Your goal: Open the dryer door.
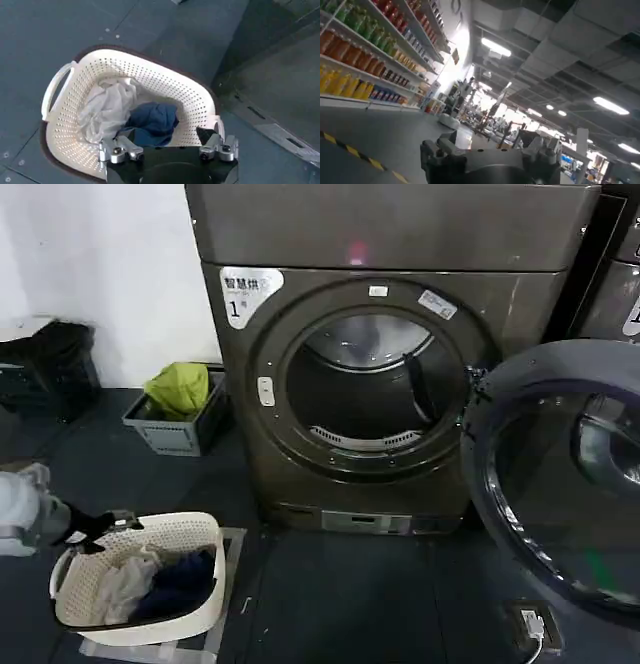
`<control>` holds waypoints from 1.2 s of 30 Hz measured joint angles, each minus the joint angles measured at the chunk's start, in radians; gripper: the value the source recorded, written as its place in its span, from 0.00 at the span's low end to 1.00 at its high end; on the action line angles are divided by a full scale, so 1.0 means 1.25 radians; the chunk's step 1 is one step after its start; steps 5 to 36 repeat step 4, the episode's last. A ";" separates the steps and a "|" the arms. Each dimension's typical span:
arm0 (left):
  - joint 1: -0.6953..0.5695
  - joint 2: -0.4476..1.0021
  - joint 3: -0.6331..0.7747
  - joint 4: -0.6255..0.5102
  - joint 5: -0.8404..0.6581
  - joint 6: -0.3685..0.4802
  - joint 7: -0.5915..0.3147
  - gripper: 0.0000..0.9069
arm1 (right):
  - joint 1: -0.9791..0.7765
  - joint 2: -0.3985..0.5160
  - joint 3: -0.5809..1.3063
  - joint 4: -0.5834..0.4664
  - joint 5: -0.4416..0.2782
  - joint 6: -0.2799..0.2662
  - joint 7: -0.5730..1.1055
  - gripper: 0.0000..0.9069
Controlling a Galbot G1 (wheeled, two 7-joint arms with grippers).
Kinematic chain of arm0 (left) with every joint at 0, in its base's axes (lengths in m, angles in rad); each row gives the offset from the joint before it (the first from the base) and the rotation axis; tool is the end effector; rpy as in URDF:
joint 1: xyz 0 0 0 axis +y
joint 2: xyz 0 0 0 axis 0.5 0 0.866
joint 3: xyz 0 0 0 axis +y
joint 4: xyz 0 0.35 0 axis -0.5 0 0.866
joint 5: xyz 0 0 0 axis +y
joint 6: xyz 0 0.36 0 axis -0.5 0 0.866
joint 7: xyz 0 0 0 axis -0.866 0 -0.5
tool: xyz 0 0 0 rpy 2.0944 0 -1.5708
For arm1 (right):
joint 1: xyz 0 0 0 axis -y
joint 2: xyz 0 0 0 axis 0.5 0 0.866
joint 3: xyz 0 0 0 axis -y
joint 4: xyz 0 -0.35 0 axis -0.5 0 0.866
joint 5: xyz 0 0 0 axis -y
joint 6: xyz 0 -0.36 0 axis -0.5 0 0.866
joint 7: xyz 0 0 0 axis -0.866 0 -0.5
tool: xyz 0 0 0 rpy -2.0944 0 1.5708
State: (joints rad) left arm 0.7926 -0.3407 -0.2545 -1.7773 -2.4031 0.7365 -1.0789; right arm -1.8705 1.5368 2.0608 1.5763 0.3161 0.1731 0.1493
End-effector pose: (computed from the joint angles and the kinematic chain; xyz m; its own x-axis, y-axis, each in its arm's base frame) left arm 0.3742 0.2290 -0.0892 -0.4133 0.0524 0.9091 -0.4073 0.8823 -0.2360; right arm -0.2379 -0.3714 -0.2370 -0.0033 0.9747 -0.2233 0.8830 -0.1020 -0.4581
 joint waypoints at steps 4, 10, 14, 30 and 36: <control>0.000 0.000 0.000 0.001 -0.001 0.000 0.001 1.00 | 0.000 -0.001 0.000 0.000 0.000 0.000 0.000 1.00; 0.000 0.000 0.000 0.001 -0.001 0.000 0.001 1.00 | 0.000 -0.001 0.000 0.000 0.000 0.000 0.000 1.00; 0.000 0.000 0.000 0.001 -0.001 0.000 0.001 1.00 | 0.000 -0.001 0.000 0.000 0.000 0.000 0.000 1.00; 0.000 0.000 0.000 0.001 -0.001 0.000 0.001 1.00 | 0.000 -0.001 0.000 0.000 0.000 0.000 0.000 1.00; 0.000 0.000 0.000 0.001 -0.001 0.000 0.001 1.00 | 0.000 -0.001 0.000 0.000 0.000 0.000 0.000 1.00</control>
